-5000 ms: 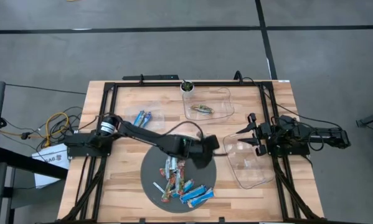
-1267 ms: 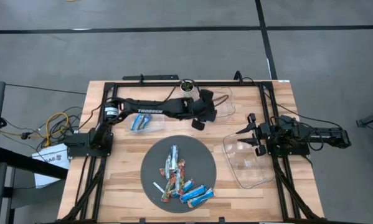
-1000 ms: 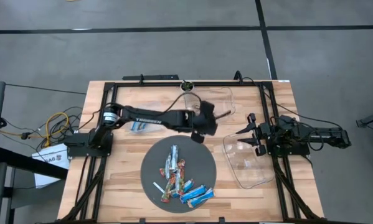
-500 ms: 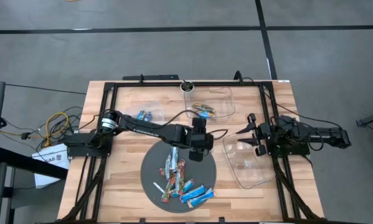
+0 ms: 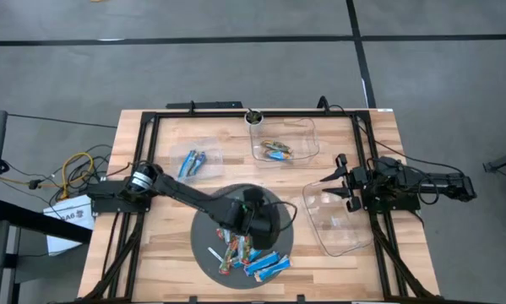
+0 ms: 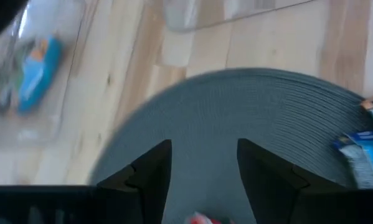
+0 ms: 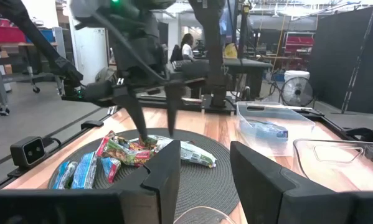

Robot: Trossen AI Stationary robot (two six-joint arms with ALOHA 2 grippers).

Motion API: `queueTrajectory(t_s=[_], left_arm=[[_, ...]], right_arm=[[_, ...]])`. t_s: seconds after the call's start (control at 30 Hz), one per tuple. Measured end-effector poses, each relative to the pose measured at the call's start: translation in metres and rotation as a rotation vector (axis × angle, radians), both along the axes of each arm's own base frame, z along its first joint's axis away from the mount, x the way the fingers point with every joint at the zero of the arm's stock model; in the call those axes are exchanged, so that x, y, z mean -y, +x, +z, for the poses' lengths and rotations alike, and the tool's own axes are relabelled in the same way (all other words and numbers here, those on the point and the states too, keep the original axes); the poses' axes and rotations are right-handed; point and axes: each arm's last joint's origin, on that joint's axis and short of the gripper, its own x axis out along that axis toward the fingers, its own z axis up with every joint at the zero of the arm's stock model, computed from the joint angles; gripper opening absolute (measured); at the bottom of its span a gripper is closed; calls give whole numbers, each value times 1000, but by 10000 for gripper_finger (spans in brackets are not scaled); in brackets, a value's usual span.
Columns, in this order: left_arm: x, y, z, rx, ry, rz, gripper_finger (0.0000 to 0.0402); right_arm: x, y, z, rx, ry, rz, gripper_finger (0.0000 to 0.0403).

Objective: Pick and place Granola Bars by type
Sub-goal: Put the yellow granola bar into the top transparent bin

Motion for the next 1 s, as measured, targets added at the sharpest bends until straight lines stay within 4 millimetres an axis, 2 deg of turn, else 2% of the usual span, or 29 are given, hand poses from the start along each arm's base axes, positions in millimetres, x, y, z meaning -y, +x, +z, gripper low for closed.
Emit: queueTrajectory(t_s=[0.17, 0.47, 0.6, 1.0], left_arm=[[11, -15, -4, 8, -69, 249, 176], [2, -39, -2, -15, -141, 665, 176], [-2, -41, -4, -12, -169, 761, 176], [-25, -46, -35, -149, -245, 893, 176]], right_arm=[[0, 0, 0, 0, 0, 0, 133], [0, 0, 0, 0, 0, 0, 133], [0, 0, 0, 0, 0, 0, 134], [0, 0, 0, 0, 0, 0, 134]])
